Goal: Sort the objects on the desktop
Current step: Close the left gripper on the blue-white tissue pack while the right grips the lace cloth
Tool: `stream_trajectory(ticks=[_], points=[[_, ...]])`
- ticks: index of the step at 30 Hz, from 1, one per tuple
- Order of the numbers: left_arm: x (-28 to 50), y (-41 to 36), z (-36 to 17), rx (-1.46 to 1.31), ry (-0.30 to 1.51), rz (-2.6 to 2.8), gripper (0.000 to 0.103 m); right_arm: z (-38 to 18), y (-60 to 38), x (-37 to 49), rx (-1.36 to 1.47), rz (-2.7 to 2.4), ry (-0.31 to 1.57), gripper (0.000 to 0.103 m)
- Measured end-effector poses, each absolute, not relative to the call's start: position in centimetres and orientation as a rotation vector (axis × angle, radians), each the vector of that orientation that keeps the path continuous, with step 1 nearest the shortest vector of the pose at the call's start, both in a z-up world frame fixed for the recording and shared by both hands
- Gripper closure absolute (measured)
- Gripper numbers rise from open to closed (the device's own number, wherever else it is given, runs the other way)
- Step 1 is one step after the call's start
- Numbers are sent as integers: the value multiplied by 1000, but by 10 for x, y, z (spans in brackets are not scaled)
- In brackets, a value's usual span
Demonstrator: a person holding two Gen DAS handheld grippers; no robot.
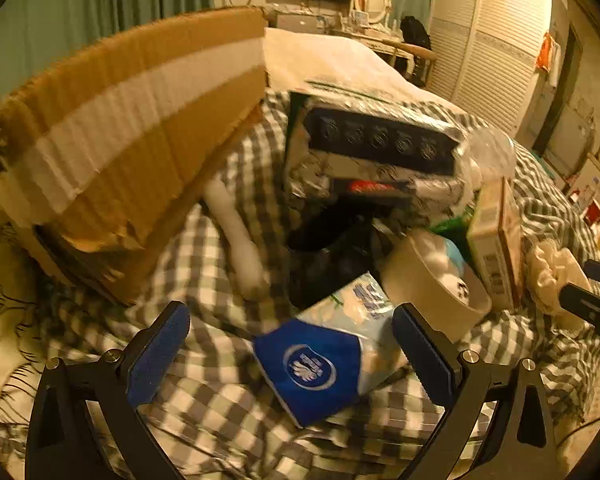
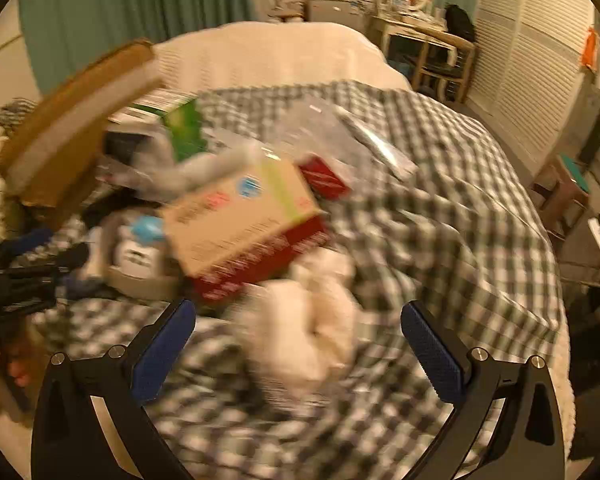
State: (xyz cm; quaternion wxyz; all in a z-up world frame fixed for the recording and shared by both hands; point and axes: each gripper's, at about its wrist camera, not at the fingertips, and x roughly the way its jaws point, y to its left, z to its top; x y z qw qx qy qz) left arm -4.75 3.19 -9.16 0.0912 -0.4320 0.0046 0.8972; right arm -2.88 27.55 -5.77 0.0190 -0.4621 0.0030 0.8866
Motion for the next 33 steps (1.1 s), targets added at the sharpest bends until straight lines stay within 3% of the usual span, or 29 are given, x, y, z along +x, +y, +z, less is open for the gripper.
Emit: stream_trajectory(ticks=[4,7,11,15,18,24,33], points=[[-49,36,-96,-1295,21,2644,0,-67,290,-31,-1514,2700,101,1],[-50,29,-98,-1310,-66,2608,7,-72,289,-33,-1557,2673,76,11],[-53,18,-102,-1351,-263,2488,29,-81,283,-34,-1627,2655,50,32],[-49,19,-98,-1323,-238,2504,40,-84,280,-31,-1664,2624,2,60],[-44,20,-91,-1295,-215,2538,51,-79,276,-26,-1656,2618,-72,73],[-36,16,-84,-1272,-202,2555,67,-56,266,-12,-1622,2617,-122,83],[-10,18,-76,-1235,-243,2490,76,3,236,9,-1467,2719,-153,83]])
